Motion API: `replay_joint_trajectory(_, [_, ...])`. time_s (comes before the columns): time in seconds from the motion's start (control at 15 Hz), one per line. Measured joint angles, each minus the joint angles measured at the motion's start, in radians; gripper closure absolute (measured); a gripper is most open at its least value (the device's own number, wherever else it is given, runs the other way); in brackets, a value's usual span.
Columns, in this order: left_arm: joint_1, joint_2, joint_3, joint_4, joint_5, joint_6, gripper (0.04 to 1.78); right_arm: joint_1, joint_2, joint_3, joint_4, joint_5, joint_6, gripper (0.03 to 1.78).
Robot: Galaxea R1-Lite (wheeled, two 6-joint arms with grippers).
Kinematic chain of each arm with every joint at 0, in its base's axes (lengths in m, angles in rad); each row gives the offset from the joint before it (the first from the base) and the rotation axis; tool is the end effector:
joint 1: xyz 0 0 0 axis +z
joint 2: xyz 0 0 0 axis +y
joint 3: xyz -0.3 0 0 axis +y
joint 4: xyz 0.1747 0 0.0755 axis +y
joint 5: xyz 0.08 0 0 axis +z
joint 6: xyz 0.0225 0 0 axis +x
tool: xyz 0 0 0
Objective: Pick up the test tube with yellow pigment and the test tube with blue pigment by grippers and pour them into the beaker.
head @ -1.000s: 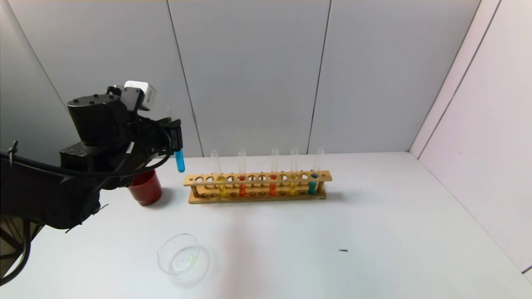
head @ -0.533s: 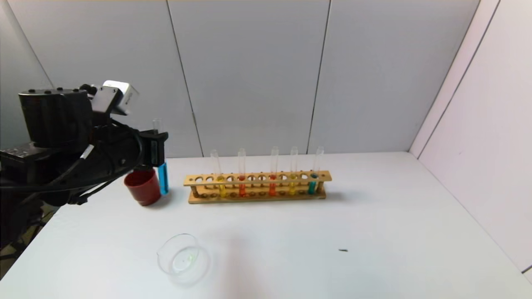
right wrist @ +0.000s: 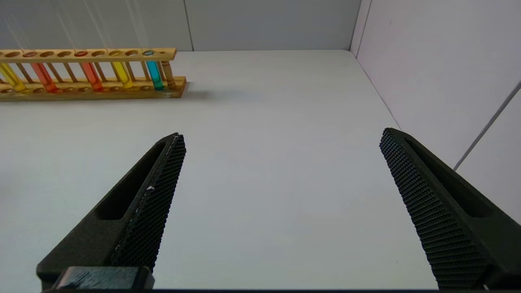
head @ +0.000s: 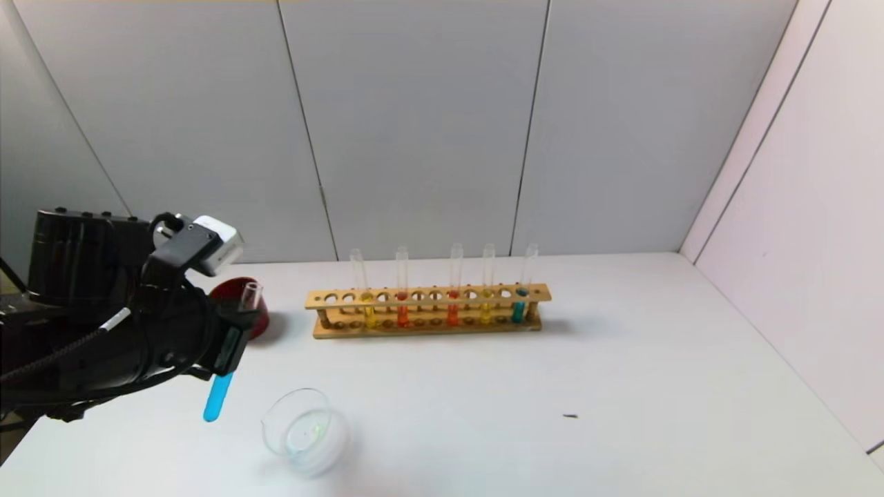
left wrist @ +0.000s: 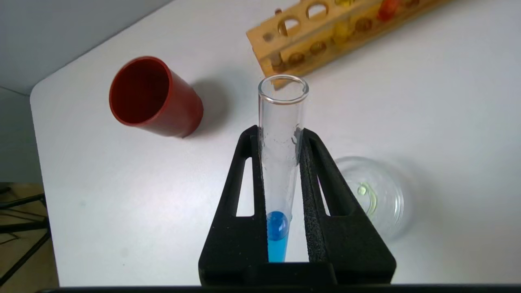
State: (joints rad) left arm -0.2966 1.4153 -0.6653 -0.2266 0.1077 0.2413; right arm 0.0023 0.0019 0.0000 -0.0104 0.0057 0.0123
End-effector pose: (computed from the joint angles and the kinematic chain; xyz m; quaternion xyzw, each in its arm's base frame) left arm 0.2125 -0.0624 0.1814 0.1673 0.2406 -0.1209 0.9484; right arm -0.0227 0.0001 0.0766 0.0061 -0.0042 0.0040 1.0000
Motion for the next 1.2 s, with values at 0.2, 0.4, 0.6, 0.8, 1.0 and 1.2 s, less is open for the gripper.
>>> replay_joint_trajectory(0.2, [0.000,0.001,0.014,0.090,-0.001,0.015,1.52,-0.001,0.000,0.000,0.000,0.000,0.000,0.07])
replay_joint_trajectory(0.4, [-0.021,0.008,0.013,0.190,-0.002,0.030,1.52,-0.001,0.000,0.000,0.000,0.000,0.000,0.07])
replay_joint_trajectory(0.6, [-0.047,0.024,-0.018,0.304,-0.013,0.044,1.52,-0.001,0.000,0.000,0.000,0.000,0.000,0.07])
replay_joint_trajectory(0.8, [-0.085,0.054,-0.054,0.418,-0.014,0.051,1.52,-0.001,0.000,0.000,0.000,0.000,0.000,0.07])
replay_joint_trajectory(1.0, [-0.121,0.096,-0.068,0.486,-0.007,0.053,1.52,-0.001,0.000,0.000,0.000,0.000,0.000,0.07])
replay_joint_trajectory(1.2, [-0.127,0.140,-0.087,0.542,0.000,0.054,1.52,-0.001,0.000,0.000,0.000,0.000,0.000,0.07])
